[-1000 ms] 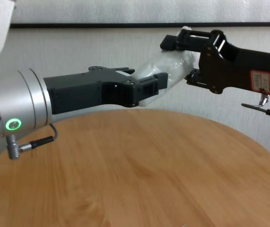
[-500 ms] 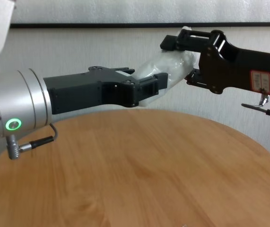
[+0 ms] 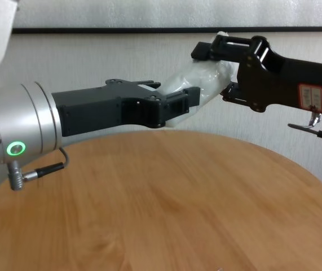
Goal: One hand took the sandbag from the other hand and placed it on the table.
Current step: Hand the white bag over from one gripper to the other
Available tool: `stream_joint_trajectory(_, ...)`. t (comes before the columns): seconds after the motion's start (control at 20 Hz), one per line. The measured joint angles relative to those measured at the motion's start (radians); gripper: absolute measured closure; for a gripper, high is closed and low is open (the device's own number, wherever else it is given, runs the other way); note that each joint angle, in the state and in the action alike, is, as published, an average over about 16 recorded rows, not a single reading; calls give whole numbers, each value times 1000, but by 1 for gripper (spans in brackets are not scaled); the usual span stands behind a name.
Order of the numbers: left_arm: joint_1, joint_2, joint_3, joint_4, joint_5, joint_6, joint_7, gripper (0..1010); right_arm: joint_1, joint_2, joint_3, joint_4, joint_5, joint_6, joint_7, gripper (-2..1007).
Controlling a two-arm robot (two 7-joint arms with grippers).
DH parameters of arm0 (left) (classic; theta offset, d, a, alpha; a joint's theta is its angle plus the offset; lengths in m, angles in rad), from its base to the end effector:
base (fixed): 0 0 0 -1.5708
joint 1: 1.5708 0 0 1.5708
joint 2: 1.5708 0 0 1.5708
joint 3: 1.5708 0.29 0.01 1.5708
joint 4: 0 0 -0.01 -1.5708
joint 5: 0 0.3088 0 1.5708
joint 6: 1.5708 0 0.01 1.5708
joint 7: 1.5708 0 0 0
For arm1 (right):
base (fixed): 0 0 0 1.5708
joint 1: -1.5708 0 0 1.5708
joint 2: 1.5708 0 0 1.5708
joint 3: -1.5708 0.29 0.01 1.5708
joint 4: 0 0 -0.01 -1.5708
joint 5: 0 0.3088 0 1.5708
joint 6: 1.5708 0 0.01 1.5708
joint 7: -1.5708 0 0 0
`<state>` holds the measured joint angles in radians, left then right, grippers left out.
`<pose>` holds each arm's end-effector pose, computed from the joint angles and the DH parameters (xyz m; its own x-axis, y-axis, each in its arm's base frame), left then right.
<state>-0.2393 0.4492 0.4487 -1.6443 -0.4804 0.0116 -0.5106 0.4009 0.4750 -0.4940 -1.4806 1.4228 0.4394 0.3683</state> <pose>0.3614 -0.0083 -0.2321 0.8086 0.5849 0.0633 -0.5819 0.8110 -0.0599 0.4046 -0.0100 -0.2250 0.5473 -0.3322 -0.7682 0.5758 0.8155 0.0576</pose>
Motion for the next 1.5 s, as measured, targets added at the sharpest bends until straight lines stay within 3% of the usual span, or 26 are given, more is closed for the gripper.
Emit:
stream_joint_trajectory(0.5,0,0,0,0,0,0,0,661,1,4,-6,0,9,-4,9,437)
stream_joint_trajectory(0.75,0,0,0,0,0,0,0,612,2,8,-12,-1,22,-12,15,437)
stream_joint_trajectory(1.0,0,0,0,0,0,0,0,507,2,11,-19,-3,37,-23,17,437)
stream_joint_trajectory(1.5,0,0,0,0,0,0,0,187,6,20,-37,-8,61,-44,8,437)
